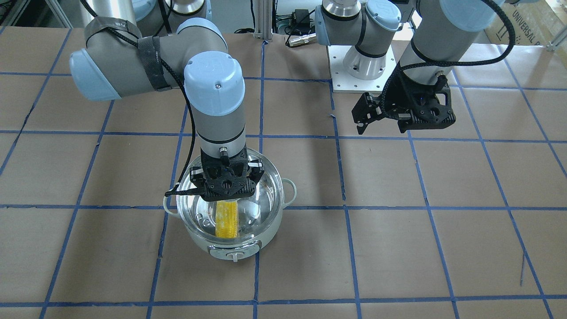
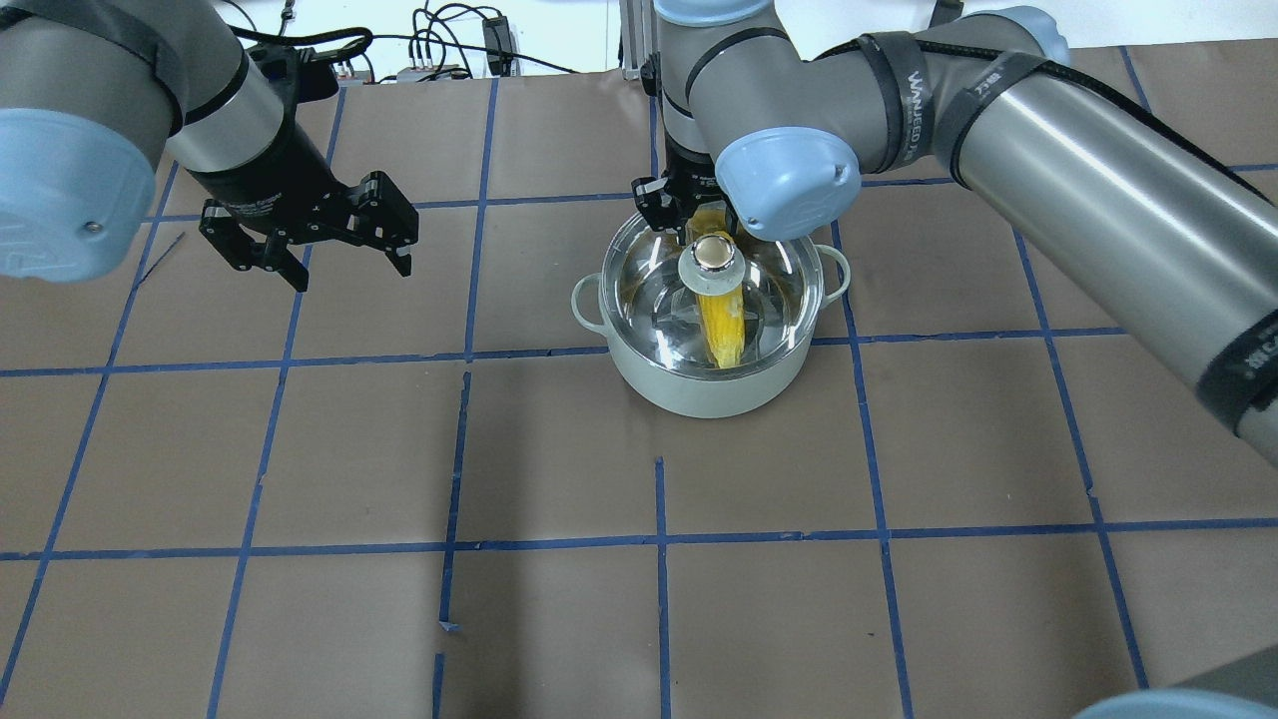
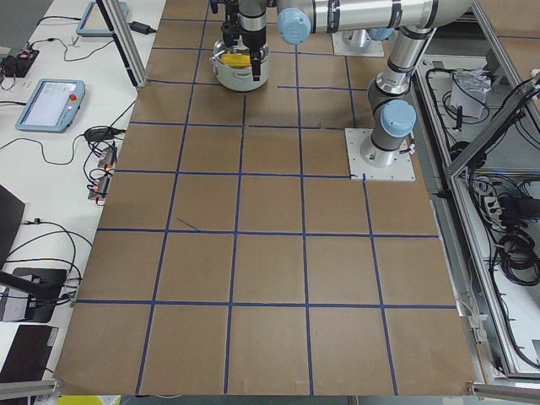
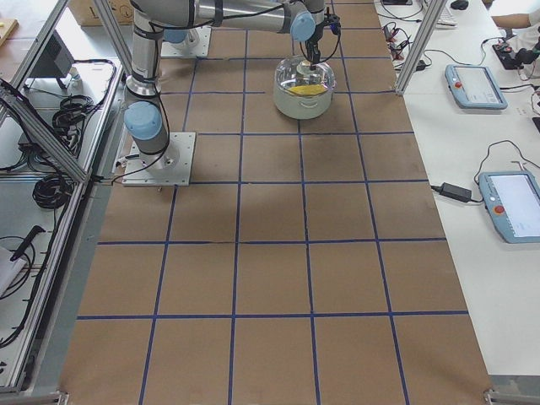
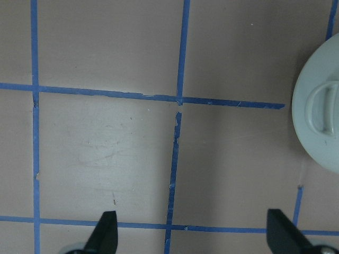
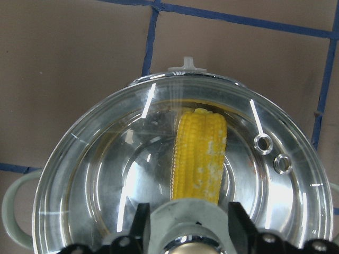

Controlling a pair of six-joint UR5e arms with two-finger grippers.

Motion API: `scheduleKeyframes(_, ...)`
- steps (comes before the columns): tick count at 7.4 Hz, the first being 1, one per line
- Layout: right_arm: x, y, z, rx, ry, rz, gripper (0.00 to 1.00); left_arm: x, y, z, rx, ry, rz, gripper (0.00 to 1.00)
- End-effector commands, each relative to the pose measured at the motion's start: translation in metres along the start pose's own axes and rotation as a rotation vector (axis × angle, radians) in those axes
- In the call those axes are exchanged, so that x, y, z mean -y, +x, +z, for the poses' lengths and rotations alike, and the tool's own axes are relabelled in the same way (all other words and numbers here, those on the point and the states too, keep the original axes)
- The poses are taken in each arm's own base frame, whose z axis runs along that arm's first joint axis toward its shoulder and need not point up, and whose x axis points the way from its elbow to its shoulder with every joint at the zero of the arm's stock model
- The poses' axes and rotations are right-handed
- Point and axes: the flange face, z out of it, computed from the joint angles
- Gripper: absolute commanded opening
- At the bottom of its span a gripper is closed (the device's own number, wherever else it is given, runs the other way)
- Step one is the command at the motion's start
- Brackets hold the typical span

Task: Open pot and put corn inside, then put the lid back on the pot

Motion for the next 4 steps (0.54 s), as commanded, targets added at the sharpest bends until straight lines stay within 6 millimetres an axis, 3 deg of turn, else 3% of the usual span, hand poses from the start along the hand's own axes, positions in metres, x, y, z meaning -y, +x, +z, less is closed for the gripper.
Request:
scheduleKeyframes(1, -0.001, 0.000, 0.002, -0.001, -0.006, 0.002, 1.00, 0.000, 0.000, 0.000, 0.000, 0.000, 0.000, 1.00)
scheduleKeyframes(2, 0.001, 0.002, -0.005, 0.003, 0.001, 0.003, 1.00, 0.000, 0.000, 0.000, -0.002, 0.000, 0.000, 1.00)
scheduleKeyframes(4, 0.014, 0.043, -0.017, 0.008, 0.026, 0.070, 1.00, 0.000, -0.001, 0.000, 0.001, -0.001, -0.001, 1.00)
